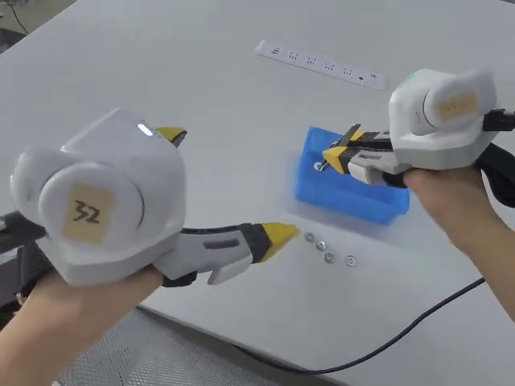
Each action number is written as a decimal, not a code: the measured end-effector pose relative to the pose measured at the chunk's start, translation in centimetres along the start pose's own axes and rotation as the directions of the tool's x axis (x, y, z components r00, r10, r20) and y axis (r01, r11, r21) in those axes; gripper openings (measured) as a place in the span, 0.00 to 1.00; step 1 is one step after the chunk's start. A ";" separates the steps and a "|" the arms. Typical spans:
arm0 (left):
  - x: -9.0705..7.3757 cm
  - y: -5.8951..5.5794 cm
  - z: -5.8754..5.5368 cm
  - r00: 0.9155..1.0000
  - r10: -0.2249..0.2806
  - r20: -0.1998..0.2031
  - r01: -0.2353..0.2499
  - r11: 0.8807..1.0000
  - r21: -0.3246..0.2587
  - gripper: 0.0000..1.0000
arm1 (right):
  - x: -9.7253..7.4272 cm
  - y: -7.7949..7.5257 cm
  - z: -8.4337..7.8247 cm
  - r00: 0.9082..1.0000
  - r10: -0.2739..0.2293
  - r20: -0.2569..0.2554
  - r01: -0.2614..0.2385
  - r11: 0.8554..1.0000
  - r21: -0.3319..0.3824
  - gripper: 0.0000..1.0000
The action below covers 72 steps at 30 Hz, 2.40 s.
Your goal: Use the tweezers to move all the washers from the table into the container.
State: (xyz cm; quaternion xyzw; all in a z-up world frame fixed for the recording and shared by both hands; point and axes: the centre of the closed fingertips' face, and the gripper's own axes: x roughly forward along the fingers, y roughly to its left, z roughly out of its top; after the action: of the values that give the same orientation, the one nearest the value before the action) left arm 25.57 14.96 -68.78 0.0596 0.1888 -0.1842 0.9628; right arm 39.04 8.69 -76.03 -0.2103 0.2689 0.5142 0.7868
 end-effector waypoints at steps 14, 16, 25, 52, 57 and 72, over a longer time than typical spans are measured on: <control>0.2 0.4 -2.3 0.996 0.010 -0.086 -0.012 1.000 -0.020 0.99 | 3.8 -0.8 -2.4 0.998 -0.015 -0.053 0.017 0.999 0.044 0.03; 0.2 0.5 -2.5 0.996 0.016 -0.088 -0.018 1.000 -0.020 0.96 | 3.8 -0.8 -2.5 0.998 -0.015 -0.058 0.017 0.999 0.044 0.03; 0.3 0.9 -4.0 0.989 0.032 -0.147 -0.039 0.998 -0.044 0.97 | 4.5 -0.1 -3.1 0.997 0.002 -0.075 0.001 0.999 0.037 0.04; -0.3 0.1 -3.5 0.989 0.026 -0.144 -0.034 0.998 -0.054 0.98 | -1.7 1.8 0.6 0.999 -0.018 0.044 0.015 0.998 0.057 0.04; -0.4 0.3 -3.2 0.990 0.037 -0.135 -0.043 0.998 -0.038 0.98 | -2.7 3.3 0.5 0.999 -0.010 0.039 0.010 1.000 0.013 0.04; -0.4 0.3 -3.3 0.990 0.038 -0.137 -0.043 0.999 -0.031 0.97 | -3.0 5.2 -1.4 1.000 0.007 -0.001 -0.007 0.998 0.056 0.04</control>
State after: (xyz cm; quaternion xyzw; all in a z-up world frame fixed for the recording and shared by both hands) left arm 24.20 16.01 -71.59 0.0595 0.2560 -0.1567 0.9520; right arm 32.93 7.71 -75.47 -0.1875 0.2845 0.5091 0.7904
